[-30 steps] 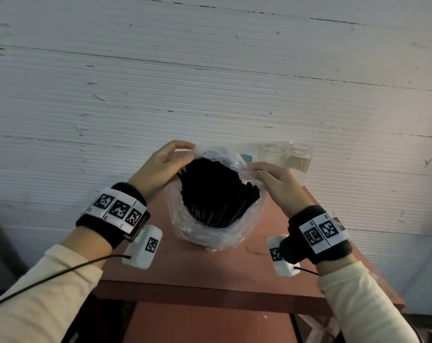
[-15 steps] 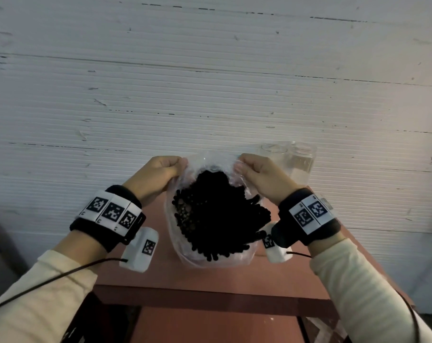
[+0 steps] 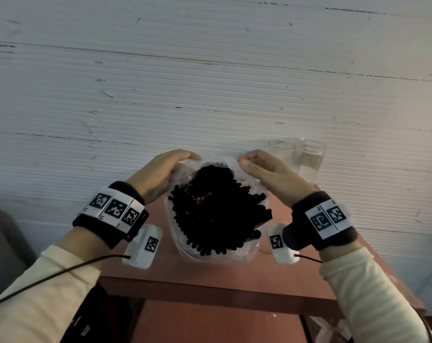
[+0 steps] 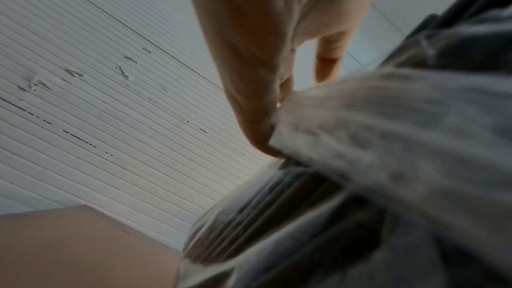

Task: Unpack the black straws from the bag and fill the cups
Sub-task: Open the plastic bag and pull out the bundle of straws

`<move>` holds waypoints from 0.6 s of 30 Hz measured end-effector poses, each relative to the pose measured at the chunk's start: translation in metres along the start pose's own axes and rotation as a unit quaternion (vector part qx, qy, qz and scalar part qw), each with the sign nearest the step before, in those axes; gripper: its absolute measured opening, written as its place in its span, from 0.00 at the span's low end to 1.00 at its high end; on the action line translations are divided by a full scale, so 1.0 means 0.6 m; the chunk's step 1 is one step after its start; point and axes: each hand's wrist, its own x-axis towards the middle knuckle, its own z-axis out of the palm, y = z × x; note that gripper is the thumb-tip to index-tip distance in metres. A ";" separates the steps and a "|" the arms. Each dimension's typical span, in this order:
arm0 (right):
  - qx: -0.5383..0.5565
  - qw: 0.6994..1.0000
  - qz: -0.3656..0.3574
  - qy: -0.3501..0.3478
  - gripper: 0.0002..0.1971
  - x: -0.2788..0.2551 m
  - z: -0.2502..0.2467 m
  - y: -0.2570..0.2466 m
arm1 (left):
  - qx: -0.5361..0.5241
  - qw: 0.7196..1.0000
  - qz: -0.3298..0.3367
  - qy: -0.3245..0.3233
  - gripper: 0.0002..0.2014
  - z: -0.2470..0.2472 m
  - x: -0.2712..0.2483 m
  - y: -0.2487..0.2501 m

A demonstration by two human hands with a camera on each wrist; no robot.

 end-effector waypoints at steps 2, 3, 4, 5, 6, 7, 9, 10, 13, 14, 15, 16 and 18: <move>-0.050 0.998 -0.020 -0.014 0.14 0.009 -0.001 0.000 | 0.022 0.999 0.024 -0.010 0.12 0.002 -0.007 0.002; -0.070 0.997 -0.031 -0.021 0.12 0.016 -0.001 -0.001 | 0.053 0.998 0.044 -0.011 0.12 0.001 -0.008 0.001; -0.082 0.995 -0.039 -0.032 0.10 0.022 0.000 -0.002 | 0.079 0.995 0.063 -0.011 0.13 0.001 -0.008 0.001; -0.091 0.994 -0.042 -0.045 0.09 0.029 0.002 -0.003 | 0.096 0.993 0.073 -0.010 0.12 0.001 -0.007 0.000; -0.098 0.993 -0.039 -0.057 0.08 0.036 0.005 -0.002 | 0.103 0.992 0.074 -0.003 0.10 0.000 -0.006 -0.001; -0.106 0.992 -0.035 -0.066 0.08 0.043 0.008 0.001 | 0.106 0.992 0.070 0.009 0.09 -0.001 -0.003 -0.002; -0.112 0.990 -0.028 -0.080 0.09 0.051 0.013 0.013 | 0.123 0.991 0.052 0.034 0.07 -0.001 0.005 -0.005; -0.113 0.990 -0.023 -0.082 0.09 0.053 0.016 0.019 | 0.128 0.990 0.042 0.042 0.06 0.001 0.007 -0.006; -0.102 0.993 -0.007 -0.063 0.10 0.048 0.023 0.020 | 0.128 0.990 0.029 0.044 0.06 0.005 0.011 -0.009; -0.092 0.995 -0.004 -0.050 0.10 0.044 0.023 0.019 | 0.134 0.990 0.031 0.040 0.09 0.004 0.012 -0.010; -0.083 0.996 0.000 -0.036 0.09 0.039 0.023 0.018 | 0.144 0.988 0.031 0.041 0.11 0.002 0.014 -0.012; -0.074 0.997 0.003 -0.023 0.08 0.032 0.020 0.017 | 0.149 0.988 0.027 0.045 0.13 0.001 0.013 -0.013; -0.040 0.999 0.015 -0.009 0.08 0.014 0.011 0.015 | 0.124 0.990 0.003 0.066 0.17 0.000 0.011 -0.014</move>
